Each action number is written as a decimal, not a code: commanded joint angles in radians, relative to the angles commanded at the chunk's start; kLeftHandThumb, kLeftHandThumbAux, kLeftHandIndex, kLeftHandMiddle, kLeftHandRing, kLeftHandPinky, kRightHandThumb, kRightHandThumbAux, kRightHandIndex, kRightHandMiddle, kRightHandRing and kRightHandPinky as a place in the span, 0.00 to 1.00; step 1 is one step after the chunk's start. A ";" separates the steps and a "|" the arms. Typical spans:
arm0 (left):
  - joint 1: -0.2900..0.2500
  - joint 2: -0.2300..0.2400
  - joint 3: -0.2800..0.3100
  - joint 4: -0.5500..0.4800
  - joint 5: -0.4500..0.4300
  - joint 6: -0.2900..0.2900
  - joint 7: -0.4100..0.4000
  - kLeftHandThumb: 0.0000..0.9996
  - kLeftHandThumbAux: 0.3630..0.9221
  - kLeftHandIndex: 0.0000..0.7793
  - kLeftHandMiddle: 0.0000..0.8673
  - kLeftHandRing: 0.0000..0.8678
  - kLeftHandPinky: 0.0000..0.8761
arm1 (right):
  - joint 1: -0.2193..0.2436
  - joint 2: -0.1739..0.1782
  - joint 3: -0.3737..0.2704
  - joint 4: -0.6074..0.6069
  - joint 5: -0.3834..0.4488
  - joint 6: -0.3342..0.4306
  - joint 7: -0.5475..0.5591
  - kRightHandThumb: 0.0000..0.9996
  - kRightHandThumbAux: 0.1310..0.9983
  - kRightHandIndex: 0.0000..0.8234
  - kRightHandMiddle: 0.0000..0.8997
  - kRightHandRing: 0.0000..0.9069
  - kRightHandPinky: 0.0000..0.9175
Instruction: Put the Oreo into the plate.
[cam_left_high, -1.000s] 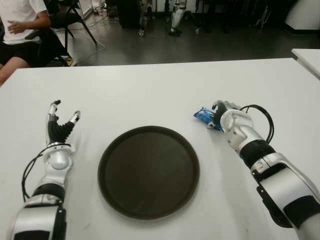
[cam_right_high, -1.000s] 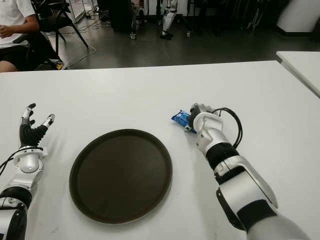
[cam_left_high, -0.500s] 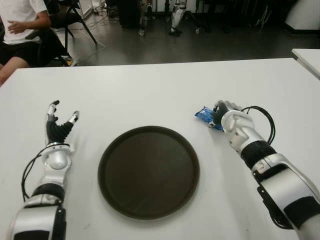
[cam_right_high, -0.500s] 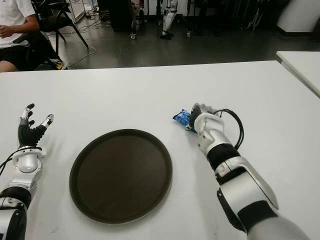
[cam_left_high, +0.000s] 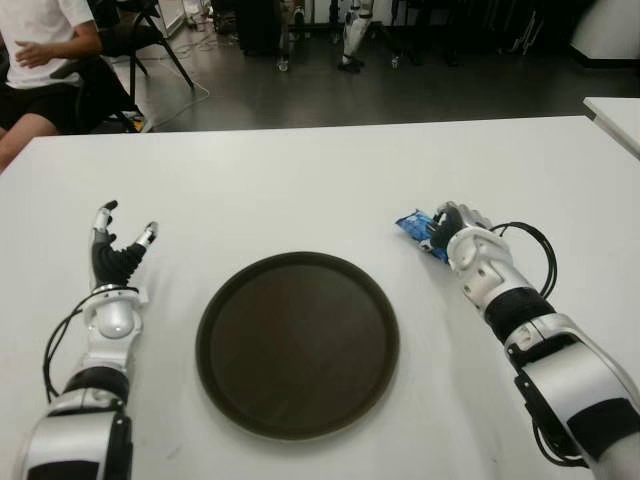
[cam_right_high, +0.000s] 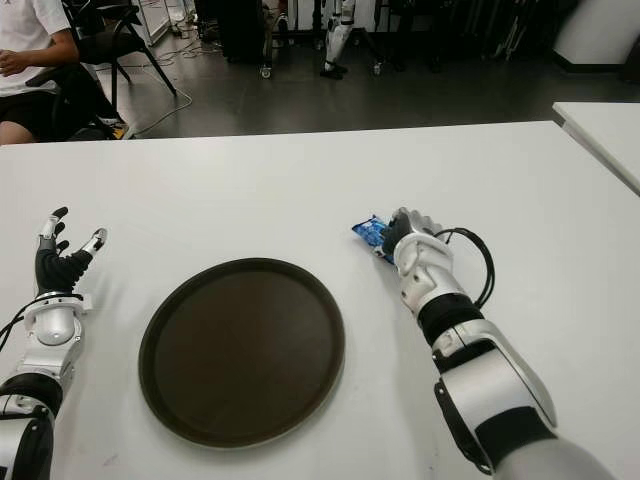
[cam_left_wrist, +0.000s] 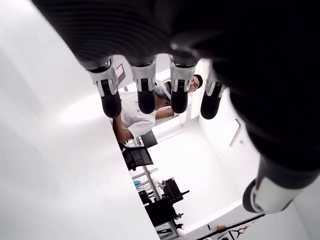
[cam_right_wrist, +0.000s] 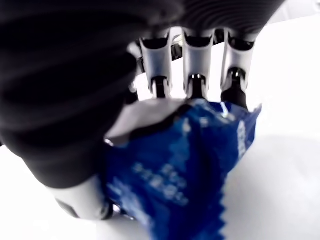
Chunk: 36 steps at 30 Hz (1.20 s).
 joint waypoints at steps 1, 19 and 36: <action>0.000 0.000 0.000 0.000 0.001 0.000 0.001 0.00 0.49 0.00 0.00 0.00 0.00 | 0.000 0.000 -0.001 0.002 0.002 -0.001 -0.001 0.40 0.78 0.75 0.85 0.84 0.80; -0.005 0.016 -0.019 0.017 0.032 -0.001 0.022 0.00 0.41 0.00 0.00 0.00 0.00 | 0.002 -0.001 -0.012 0.012 0.022 -0.033 -0.006 0.70 0.68 0.53 0.84 0.83 0.79; -0.009 0.010 -0.006 0.024 0.017 -0.017 0.011 0.00 0.49 0.00 0.00 0.00 0.00 | 0.012 0.005 -0.055 0.004 0.067 -0.104 -0.061 0.70 0.69 0.53 0.84 0.83 0.80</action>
